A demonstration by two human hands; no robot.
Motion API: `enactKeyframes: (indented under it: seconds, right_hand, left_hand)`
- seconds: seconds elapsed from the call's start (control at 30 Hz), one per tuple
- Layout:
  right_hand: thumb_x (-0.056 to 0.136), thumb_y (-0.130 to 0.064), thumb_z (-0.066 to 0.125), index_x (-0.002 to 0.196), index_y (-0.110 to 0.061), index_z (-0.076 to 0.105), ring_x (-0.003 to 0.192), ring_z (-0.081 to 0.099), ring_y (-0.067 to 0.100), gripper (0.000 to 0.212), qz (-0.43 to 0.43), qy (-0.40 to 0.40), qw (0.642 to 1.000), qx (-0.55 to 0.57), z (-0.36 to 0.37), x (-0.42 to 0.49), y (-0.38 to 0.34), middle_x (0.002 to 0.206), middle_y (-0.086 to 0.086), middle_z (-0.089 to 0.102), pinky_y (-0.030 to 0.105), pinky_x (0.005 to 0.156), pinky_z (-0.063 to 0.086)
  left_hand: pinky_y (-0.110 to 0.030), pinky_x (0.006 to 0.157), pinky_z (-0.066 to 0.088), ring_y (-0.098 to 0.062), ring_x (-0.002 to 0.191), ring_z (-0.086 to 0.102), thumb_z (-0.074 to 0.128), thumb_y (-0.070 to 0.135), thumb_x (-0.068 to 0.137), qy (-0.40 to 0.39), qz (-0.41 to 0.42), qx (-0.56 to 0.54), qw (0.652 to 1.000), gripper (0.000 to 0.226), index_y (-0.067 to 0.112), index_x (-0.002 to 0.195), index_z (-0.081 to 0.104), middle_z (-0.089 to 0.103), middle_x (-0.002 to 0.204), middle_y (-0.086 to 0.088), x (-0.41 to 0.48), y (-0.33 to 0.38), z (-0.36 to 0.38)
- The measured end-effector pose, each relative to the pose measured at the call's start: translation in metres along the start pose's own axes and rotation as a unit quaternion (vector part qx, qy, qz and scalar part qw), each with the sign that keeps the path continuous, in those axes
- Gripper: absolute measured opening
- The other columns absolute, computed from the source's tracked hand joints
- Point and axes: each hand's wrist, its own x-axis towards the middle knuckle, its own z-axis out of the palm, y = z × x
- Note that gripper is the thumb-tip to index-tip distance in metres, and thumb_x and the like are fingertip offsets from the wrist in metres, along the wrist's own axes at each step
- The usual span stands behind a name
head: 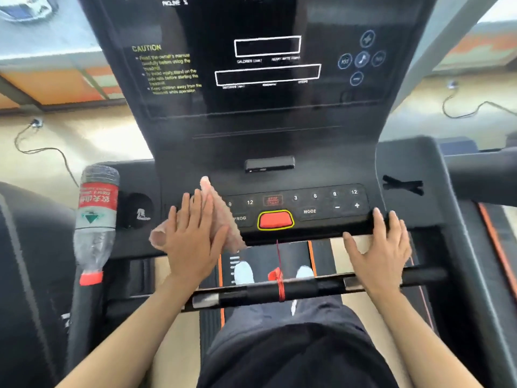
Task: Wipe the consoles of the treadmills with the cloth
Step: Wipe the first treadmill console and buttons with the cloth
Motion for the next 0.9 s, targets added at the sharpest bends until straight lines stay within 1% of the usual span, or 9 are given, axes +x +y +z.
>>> enactKeyframes:
  seconds: [0.13, 0.2, 0.27, 0.4, 0.53, 0.67, 0.77, 0.83, 0.9]
  right_hand:
    - [0.092, -0.046, 0.062, 0.153, -0.012, 0.041, 0.147, 0.024, 0.041, 0.073, -0.045, -0.019, 0.997, 0.061, -0.003, 0.001, 0.02, 0.157, 0.021, 0.038, 0.059, 0.119, 0.029]
    - [0.092, -0.044, 0.059, 0.151, -0.012, 0.045, 0.145, 0.028, 0.039, 0.069, -0.075, -0.022, 0.995, 0.064, -0.008, 0.005, 0.032, 0.156, 0.019, 0.042, 0.052, 0.12, 0.029]
    - [0.09, -0.04, 0.06, 0.151, -0.013, 0.047, 0.145, 0.031, 0.038, 0.068, -0.109, -0.029, 0.991, 0.068, -0.013, 0.006, 0.044, 0.156, 0.017, 0.043, 0.045, 0.119, 0.026]
    - [0.088, -0.018, 0.075, 0.153, -0.019, 0.045, 0.149, 0.029, 0.029, 0.072, -0.148, -0.076, 0.982, 0.086, -0.021, 0.008, 0.066, 0.161, 0.006, 0.04, 0.043, 0.12, 0.03]
    - [0.083, -0.009, 0.079, 0.148, -0.012, 0.052, 0.151, 0.027, 0.022, 0.071, -0.17, -0.102, 0.971, 0.137, -0.024, 0.009, 0.084, 0.16, 0.003, 0.042, 0.036, 0.119, 0.031]
    - [0.083, -0.009, 0.08, 0.141, -0.01, 0.059, 0.146, 0.037, 0.026, 0.061, -0.139, -0.126, 0.965, 0.182, -0.033, 0.003, 0.098, 0.154, 0.005, 0.05, 0.041, 0.118, 0.036]
    - [0.083, -0.006, 0.079, 0.134, -0.01, 0.065, 0.137, 0.043, 0.026, 0.052, -0.108, -0.115, 0.968, 0.193, -0.043, -0.003, 0.11, 0.145, 0.01, 0.058, 0.033, 0.117, 0.033]
    - [0.087, -0.007, 0.074, 0.134, -0.013, 0.066, 0.136, 0.046, 0.024, 0.048, -0.062, -0.122, 0.968, 0.208, -0.052, -0.009, 0.117, 0.145, 0.005, 0.058, 0.028, 0.115, 0.031]
    - [0.091, -0.011, 0.071, 0.136, -0.017, 0.063, 0.134, 0.048, 0.018, 0.046, -0.021, -0.122, 0.966, 0.226, -0.062, -0.019, 0.12, 0.144, -0.004, 0.057, 0.025, 0.112, 0.032]
  left_hand:
    - [-0.053, 0.125, 0.026, -0.033, 0.156, 0.029, 0.024, 0.036, 0.111, 0.018, 0.068, -0.019, 0.997, 0.057, 0.011, 0.16, 0.034, 0.033, 0.167, -0.011, 0.005, 0.041, 0.006]
    - [-0.053, 0.124, 0.026, -0.032, 0.156, 0.027, 0.024, 0.032, 0.111, 0.011, 0.105, -0.032, 0.994, 0.055, 0.013, 0.161, 0.032, 0.033, 0.167, -0.009, 0.011, 0.066, 0.008]
    - [-0.052, 0.124, 0.026, -0.031, 0.157, 0.027, 0.024, 0.031, 0.11, 0.002, 0.121, -0.045, 0.992, 0.054, 0.013, 0.16, 0.034, 0.033, 0.167, -0.008, 0.016, 0.094, 0.007]
    - [-0.051, 0.123, 0.026, -0.032, 0.155, 0.031, 0.029, 0.031, 0.109, -0.001, 0.133, -0.05, 0.99, 0.053, 0.013, 0.159, 0.038, 0.036, 0.166, -0.007, 0.022, 0.144, 0.011]
    - [-0.049, 0.122, 0.03, -0.03, 0.154, 0.035, 0.032, 0.033, 0.108, -0.001, 0.156, -0.033, 0.987, 0.054, 0.013, 0.157, 0.041, 0.04, 0.164, -0.006, 0.034, 0.198, 0.014]
    - [-0.046, 0.125, 0.026, -0.029, 0.154, 0.035, 0.028, 0.034, 0.11, -0.017, 0.208, -0.053, 0.977, 0.053, 0.012, 0.157, 0.042, 0.042, 0.163, -0.007, 0.047, 0.255, 0.016]
    - [-0.047, 0.125, 0.026, -0.03, 0.153, 0.035, 0.026, 0.033, 0.111, -0.054, 0.236, -0.106, 0.965, 0.053, 0.012, 0.156, 0.044, 0.042, 0.163, -0.008, 0.054, 0.289, 0.015]
    - [-0.048, 0.124, 0.029, -0.029, 0.152, 0.037, 0.023, 0.034, 0.111, -0.083, 0.271, -0.142, 0.948, 0.053, 0.012, 0.154, 0.047, 0.044, 0.161, -0.007, 0.053, 0.305, 0.013]
    - [-0.045, 0.124, 0.029, -0.026, 0.151, 0.039, 0.017, 0.039, 0.112, -0.113, 0.314, -0.188, 0.924, 0.057, 0.017, 0.152, 0.051, 0.05, 0.158, -0.003, 0.046, 0.316, 0.007]
